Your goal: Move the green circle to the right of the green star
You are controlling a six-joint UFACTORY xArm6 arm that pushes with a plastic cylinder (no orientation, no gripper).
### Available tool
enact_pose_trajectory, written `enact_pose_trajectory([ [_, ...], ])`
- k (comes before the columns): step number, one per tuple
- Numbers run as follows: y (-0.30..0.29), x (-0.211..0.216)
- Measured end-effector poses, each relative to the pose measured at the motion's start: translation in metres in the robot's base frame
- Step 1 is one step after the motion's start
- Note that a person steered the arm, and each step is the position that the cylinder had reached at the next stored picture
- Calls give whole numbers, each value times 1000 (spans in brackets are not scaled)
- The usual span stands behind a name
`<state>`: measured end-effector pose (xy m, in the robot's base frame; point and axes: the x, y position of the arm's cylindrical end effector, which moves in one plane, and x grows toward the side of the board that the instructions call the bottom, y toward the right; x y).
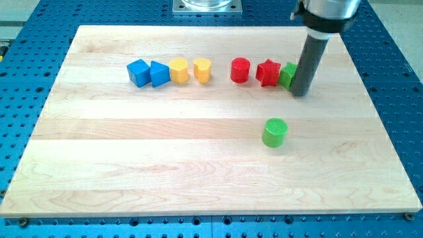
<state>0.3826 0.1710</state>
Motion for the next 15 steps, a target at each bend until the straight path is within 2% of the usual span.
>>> enact_pose_trajectory([
  [2,0,0],
  [3,0,27],
  [5,0,130],
  [6,-27,150],
  [8,-92,150],
  [9,-82,144],
  [11,-21,72],
  [12,-21,69],
  [13,-21,84],
  [14,-75,93],
  [15,-134,73],
])
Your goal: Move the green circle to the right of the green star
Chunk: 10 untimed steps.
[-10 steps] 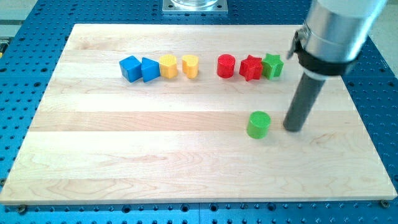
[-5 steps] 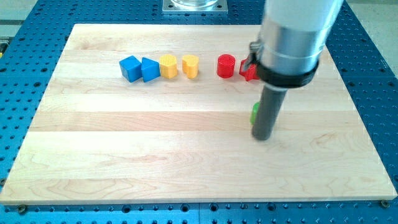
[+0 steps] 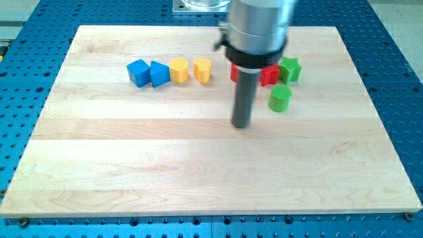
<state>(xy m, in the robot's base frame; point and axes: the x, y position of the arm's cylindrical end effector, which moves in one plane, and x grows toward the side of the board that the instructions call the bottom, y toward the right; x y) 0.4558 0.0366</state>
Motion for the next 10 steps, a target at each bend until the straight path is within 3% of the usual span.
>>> enact_pose_trajectory([
  [2,34,-23],
  [3,116,-23],
  [4,151,-23],
  [6,151,-17],
  [7,166,8],
  [10,169,-55],
])
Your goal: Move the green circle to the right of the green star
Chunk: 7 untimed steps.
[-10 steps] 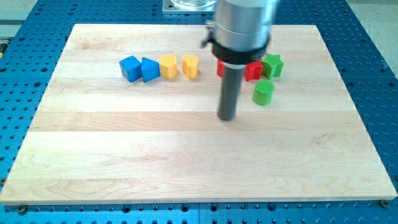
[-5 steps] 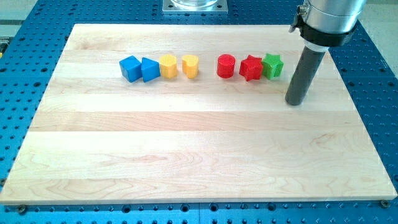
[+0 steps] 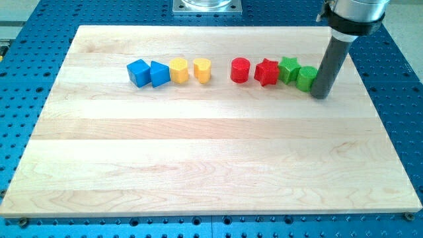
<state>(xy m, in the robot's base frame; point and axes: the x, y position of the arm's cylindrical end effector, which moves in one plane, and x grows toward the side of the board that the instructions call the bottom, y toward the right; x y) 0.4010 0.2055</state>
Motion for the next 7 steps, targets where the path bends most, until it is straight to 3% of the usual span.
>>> enact_pose_trajectory([
  [2,-1,28],
  [3,-31,30],
  [7,-9,-10],
])
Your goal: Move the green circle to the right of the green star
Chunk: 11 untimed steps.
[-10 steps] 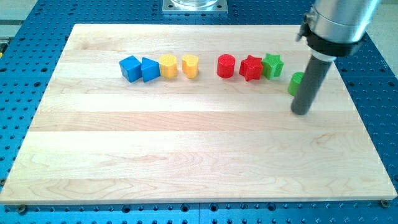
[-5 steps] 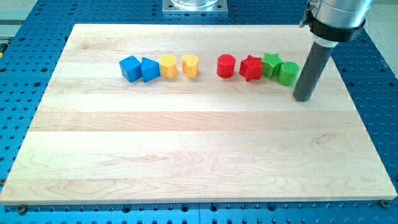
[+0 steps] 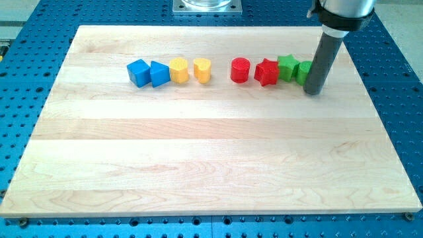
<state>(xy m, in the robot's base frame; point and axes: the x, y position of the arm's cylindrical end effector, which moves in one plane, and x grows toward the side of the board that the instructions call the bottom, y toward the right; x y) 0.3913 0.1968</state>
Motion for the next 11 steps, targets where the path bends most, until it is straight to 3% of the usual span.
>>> enact_pose_trajectory([
  [4,20,0],
  [5,41,-12],
  [6,79,-56],
  [8,21,-96],
  [11,-33,-82],
])
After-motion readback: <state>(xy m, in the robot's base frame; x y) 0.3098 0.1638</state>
